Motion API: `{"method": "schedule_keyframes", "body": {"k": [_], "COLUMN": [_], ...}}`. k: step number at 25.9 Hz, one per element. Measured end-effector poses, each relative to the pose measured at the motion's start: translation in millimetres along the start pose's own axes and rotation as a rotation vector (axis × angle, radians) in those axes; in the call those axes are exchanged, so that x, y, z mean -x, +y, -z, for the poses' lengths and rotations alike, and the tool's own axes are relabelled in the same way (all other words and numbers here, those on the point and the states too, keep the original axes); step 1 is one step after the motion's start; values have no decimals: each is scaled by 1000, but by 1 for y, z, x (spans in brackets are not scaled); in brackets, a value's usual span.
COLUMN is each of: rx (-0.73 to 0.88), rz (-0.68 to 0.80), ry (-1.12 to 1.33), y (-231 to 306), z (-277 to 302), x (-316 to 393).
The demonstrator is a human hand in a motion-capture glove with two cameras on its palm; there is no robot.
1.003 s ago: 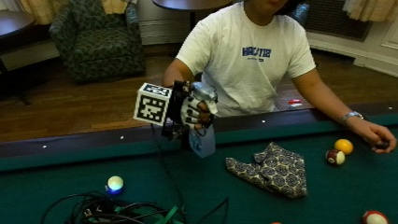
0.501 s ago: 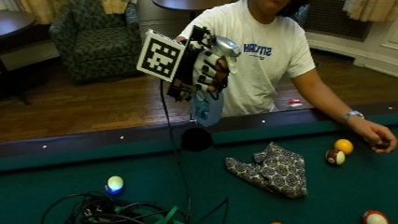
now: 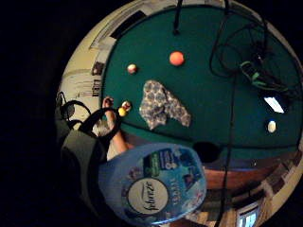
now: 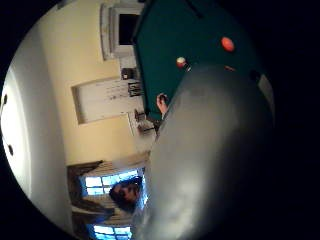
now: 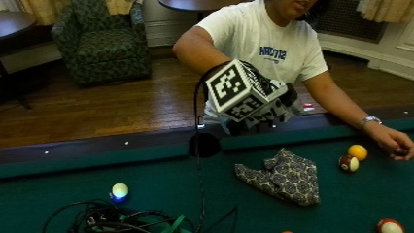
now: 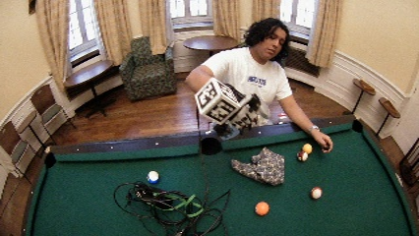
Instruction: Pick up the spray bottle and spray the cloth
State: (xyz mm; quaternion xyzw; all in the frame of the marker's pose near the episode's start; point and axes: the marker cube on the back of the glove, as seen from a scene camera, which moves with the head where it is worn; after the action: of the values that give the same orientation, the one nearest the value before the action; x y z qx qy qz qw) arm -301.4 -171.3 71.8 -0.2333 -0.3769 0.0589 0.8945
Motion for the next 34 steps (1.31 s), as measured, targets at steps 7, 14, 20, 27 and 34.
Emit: {"method": "schedule_keyframes", "body": {"k": [7,14,20,27,34], "rx": [272,414,510,578,609], "rz": [-195,-356,-403,-457,-484], "ry": [84,239,424,492,526], "y": [-20,-44,-47,-51,-51], "z": [-60,-122,-152,-174,-186], "x": [0,-19,-40,-48,-58]}}
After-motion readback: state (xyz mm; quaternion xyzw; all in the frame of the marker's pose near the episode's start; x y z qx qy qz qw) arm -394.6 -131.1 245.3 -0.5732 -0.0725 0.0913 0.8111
